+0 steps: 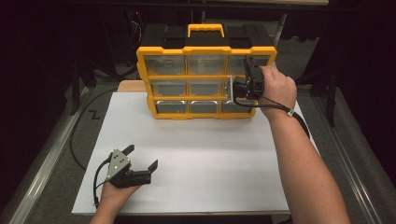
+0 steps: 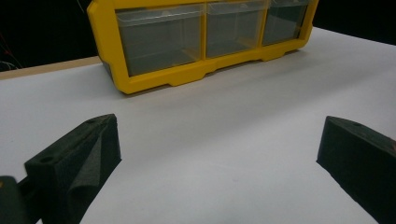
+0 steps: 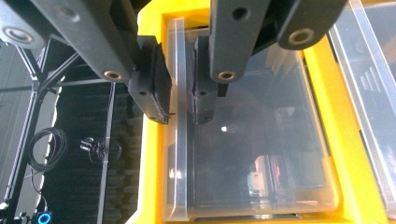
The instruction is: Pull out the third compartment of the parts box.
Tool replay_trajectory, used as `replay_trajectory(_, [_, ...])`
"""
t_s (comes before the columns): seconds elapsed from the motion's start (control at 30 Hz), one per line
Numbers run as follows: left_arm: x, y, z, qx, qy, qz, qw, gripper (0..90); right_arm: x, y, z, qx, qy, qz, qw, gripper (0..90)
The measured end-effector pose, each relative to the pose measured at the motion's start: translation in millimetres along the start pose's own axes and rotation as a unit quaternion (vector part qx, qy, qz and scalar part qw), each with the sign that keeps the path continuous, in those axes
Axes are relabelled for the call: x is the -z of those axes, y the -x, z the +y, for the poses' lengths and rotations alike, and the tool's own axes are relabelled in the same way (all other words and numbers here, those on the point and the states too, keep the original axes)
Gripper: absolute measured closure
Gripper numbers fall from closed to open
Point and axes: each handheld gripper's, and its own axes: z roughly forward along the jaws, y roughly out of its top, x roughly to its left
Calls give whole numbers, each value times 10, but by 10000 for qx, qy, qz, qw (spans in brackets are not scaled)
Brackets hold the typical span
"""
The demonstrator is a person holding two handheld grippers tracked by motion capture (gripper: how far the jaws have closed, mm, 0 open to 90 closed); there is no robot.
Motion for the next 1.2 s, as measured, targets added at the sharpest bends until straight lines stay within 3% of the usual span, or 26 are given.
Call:
replay_trajectory(0.33, [-1, -13, 3, 104, 27, 21, 9999, 5, 18, 1, 33, 17, -87, -78, 9999, 841])
replay_trajectory(0.6, [-14, -27, -6, 165, 21, 47, 9999, 5, 101, 11, 12, -8, 19, -116, 9999, 841])
replay_trajectory(1.2, [-22, -13, 2, 266, 97, -24, 9996, 5, 461, 27, -39, -66, 183, -182, 9996, 838])
